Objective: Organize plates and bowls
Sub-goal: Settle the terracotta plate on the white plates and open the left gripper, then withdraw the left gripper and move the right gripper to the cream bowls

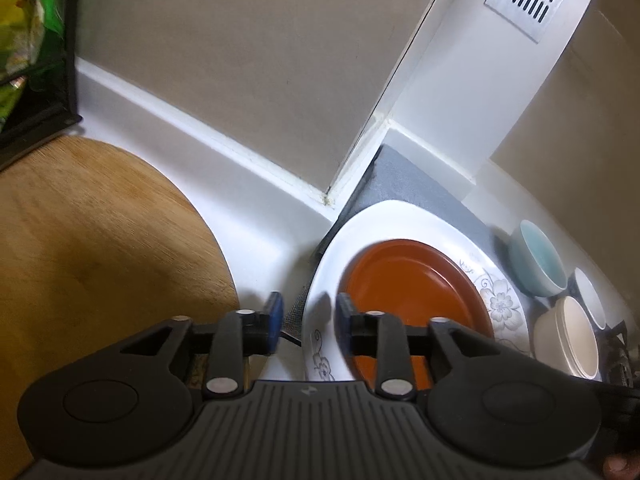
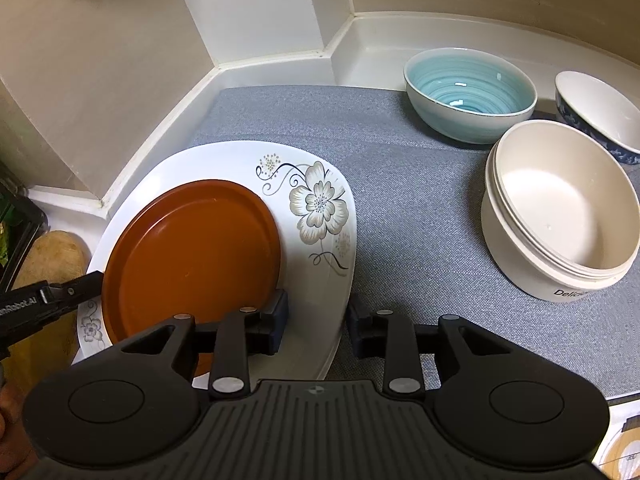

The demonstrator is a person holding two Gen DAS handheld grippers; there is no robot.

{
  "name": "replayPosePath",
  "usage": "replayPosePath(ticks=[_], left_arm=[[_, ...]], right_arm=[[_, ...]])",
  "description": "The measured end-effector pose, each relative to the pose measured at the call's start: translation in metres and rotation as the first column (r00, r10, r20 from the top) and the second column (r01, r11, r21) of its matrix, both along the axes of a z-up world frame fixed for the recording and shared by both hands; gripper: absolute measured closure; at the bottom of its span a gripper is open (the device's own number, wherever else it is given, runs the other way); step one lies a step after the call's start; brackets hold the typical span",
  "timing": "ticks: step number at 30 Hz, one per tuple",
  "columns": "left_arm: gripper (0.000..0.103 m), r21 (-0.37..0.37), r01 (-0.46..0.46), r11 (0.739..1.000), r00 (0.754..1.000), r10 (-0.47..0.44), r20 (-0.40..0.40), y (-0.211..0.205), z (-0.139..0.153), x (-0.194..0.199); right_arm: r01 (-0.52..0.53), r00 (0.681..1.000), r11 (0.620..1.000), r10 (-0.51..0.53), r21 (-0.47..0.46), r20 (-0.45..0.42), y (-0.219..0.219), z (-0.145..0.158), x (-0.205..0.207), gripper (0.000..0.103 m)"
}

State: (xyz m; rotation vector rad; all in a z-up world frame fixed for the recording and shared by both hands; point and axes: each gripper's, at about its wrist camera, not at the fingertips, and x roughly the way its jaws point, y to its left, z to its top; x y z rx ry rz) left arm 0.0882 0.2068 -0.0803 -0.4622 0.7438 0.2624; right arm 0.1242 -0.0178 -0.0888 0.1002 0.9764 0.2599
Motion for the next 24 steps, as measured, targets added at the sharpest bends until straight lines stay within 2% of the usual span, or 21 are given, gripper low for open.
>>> replayPosePath(ticks=[5,9,15,24], left_arm=[[0.061,0.050,-0.024,0.998,1.000,0.023,0.022,-0.013,0.012,-0.014],[0.060,0.083,-0.024,0.996,0.999,0.021,0.041,-0.028,0.022,-0.024],[0.057,0.127,0.050,0.991,0.996,-0.059,0.070,-0.064,0.034,-0.035],[0.056,0.163,0.174,0.971,0.982,-0.184,0.049,-0.124,0.034,-0.042]], right_arm=[[0.011,1.000,1.000,-0.011,0.016,0.028,-0.015,0.009,-0.005,0.068],[0.007,0.998,1.000,-0.008,0.020,0.069,-0.031,0.020,-0.015,0.068],[-0.008,0.990,1.000,0.005,0.018,0.143,-0.054,0.040,-0.040,0.068],[0.017,0.985,0.999,-0.025,0.050,0.169,-0.095,0.052,-0.053,0.068]])
